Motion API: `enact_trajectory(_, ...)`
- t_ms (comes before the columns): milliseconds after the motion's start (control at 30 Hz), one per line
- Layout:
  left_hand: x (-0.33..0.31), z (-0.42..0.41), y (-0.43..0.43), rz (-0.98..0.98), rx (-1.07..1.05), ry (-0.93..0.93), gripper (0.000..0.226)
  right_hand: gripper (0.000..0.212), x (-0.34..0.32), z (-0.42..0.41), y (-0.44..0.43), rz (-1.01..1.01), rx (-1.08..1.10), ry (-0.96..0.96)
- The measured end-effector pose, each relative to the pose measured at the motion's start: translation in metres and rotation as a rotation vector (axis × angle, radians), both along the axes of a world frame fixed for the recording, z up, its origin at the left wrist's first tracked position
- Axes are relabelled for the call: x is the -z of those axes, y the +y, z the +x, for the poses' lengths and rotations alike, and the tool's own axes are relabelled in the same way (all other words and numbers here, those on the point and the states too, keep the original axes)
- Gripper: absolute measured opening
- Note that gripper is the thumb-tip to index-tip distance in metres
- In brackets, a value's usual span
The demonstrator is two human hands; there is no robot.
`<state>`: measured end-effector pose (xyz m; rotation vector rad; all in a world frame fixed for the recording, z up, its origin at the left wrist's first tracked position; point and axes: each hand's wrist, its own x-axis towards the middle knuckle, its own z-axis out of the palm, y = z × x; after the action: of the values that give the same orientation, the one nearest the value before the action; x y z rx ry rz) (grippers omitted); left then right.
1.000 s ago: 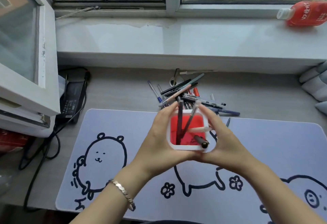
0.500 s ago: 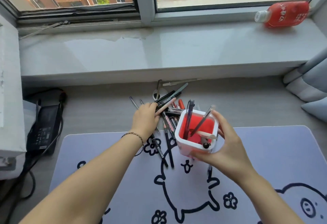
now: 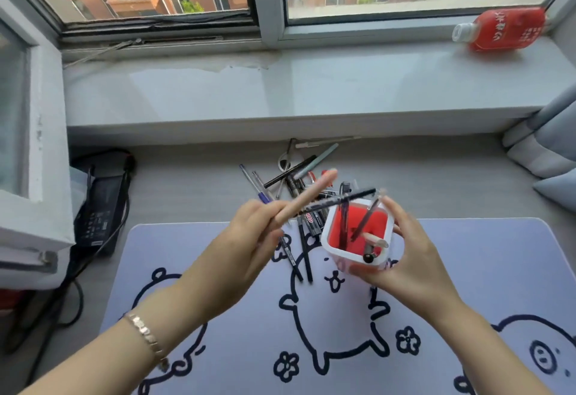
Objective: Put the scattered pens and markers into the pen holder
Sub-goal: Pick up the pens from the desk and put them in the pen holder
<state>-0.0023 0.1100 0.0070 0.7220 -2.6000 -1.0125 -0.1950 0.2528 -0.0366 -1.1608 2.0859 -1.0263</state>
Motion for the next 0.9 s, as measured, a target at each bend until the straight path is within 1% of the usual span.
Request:
enact_trajectory(33,-0.001,0.003,0.006,-0.088,0.055,-0.105,0.033,0.100,-0.001,0.003,0.001,-0.003,-0.014,0.008)
enact_trajectory(100,-0.004,0.005,0.013,-0.368,0.124,-0.304,0.037,0.100,-0.002,0.009,0.003,0.000,-0.043,0.041)
enact_trajectory(133,-0.008,0.004,0.015,-0.441,0.133,-0.424,0.035,0.101,-0.003,0.012,0.005,-0.003,-0.061,0.074)
enact_trajectory(167,-0.012,0.002,0.016,-0.462,0.136,-0.510,0.030,0.101,-0.003,0.016,0.006,-0.010,-0.081,0.107)
enact_trajectory(200,-0.015,-0.001,0.017,-0.466,0.144,-0.554,0.025,0.101,-0.003,0.020,0.008,-0.023,-0.098,0.128)
enact_trajectory(233,-0.020,-0.007,0.019,-0.469,0.159,-0.549,0.020,0.102,-0.003,0.023,0.010,-0.032,-0.110,0.126)
enact_trajectory(267,-0.022,-0.013,0.021,-0.500,0.185,-0.474,0.019,0.101,-0.004,0.027,0.012,-0.040,-0.113,0.100)
enact_trajectory(300,-0.024,-0.020,0.023,-0.521,0.207,-0.360,0.022,0.101,-0.005,0.031,0.013,-0.048,-0.107,0.062)
enact_trajectory(333,-0.025,-0.026,0.027,-0.472,0.201,-0.260,0.029,0.099,-0.007,0.034,0.015,-0.060,-0.100,0.030)
enact_trajectory(367,-0.024,-0.032,0.029,-0.391,0.164,-0.165,0.031,0.098,-0.009,0.038,0.016,-0.072,-0.093,0.011)
enact_trajectory(433,-0.017,-0.043,0.035,-0.205,0.019,0.015,0.024,0.094,-0.012,0.042,0.018,-0.090,-0.061,-0.006)
enact_trajectory(467,-0.013,-0.048,0.039,-0.149,-0.048,0.067,0.028,0.095,-0.011,0.044,0.018,-0.094,-0.034,-0.014)
enact_trajectory(533,-0.007,-0.054,0.049,-0.135,-0.107,0.070,0.041,0.098,-0.009,0.042,0.018,-0.104,0.004,-0.005)
enact_trajectory(567,-0.006,-0.056,0.052,-0.147,-0.089,0.046,0.046,0.101,-0.007,0.040,0.018,-0.101,0.009,-0.004)
enact_trajectory(633,-0.006,-0.057,0.050,-0.128,-0.003,0.035,0.048,0.104,-0.006,0.032,0.018,-0.086,0.034,-0.041)
enact_trajectory(700,-0.001,-0.056,0.033,-0.097,0.010,0.127,0.042,0.102,-0.005,0.022,0.017,-0.079,0.065,-0.059)
enact_trajectory(767,0.014,-0.056,0.007,-0.071,-0.128,0.198,0.037,0.098,-0.006,0.014,0.016,-0.070,0.090,-0.029)
enact_trajectory(800,0.024,-0.057,-0.007,-0.042,-0.224,0.167,0.036,0.097,-0.007,0.009,0.014,-0.064,0.108,-0.025)
enact_trajectory(833,0.035,-0.059,-0.022,-0.006,-0.312,0.099,0.036,0.099,-0.007,0.005,0.013,-0.055,0.133,-0.031)
enact_trajectory(900,0.059,-0.064,-0.053,0.059,-0.429,-0.073,0.040,0.108,-0.007,-0.004,0.009,-0.033,0.187,-0.047)
